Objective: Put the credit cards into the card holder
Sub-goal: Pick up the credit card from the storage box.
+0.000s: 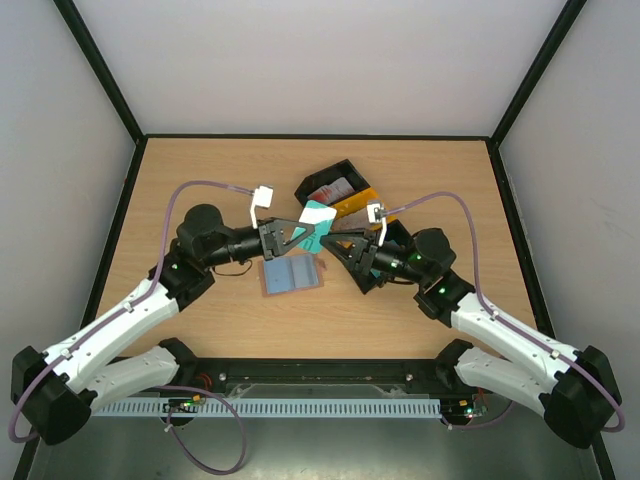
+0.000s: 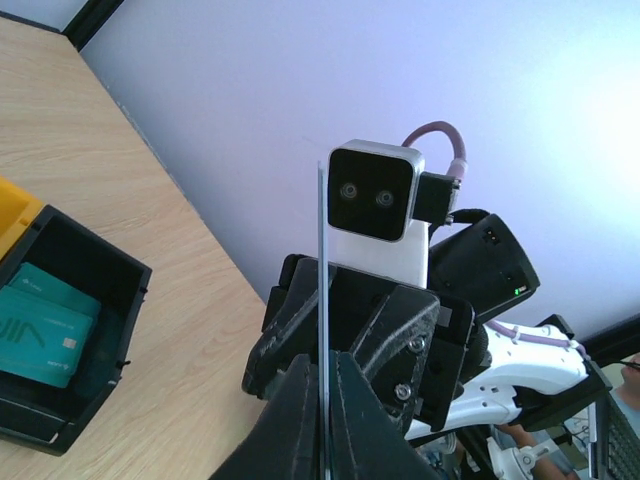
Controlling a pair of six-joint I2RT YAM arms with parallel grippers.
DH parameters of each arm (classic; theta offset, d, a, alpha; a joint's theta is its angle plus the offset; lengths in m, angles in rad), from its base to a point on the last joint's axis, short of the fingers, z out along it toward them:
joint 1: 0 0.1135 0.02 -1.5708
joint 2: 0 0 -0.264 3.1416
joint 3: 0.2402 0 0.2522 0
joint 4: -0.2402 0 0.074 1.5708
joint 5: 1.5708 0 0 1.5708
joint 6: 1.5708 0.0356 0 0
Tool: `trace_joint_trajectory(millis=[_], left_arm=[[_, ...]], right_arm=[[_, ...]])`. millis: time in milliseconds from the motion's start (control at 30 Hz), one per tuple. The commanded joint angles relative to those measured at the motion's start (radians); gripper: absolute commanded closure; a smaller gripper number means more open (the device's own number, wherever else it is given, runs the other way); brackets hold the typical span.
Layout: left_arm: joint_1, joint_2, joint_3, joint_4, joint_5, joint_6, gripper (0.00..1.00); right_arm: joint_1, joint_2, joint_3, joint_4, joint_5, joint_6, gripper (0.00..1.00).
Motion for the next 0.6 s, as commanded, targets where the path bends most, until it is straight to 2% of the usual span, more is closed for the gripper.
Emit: trace_joint_trajectory(millis=[0,233,567], left_arm=[[-0.001,-0.050,-0.002,0.071,0.024,-0.022,0.97],[0.000,-0.063,-0.004,0.083,0.045,-0.013,0.97],[0.000,-0.056,-0.010,0.127,0.104,-0.009,0.97]], right_arm=[[0.001,-0.021,-0.023,0.081,0.057,0.044,0.76],[0.000,-0.012,-0.040,0.135,0.070,0.087,0.76],[0.000,0.069,0.008,0.168,-0.007,0.149,0.76]])
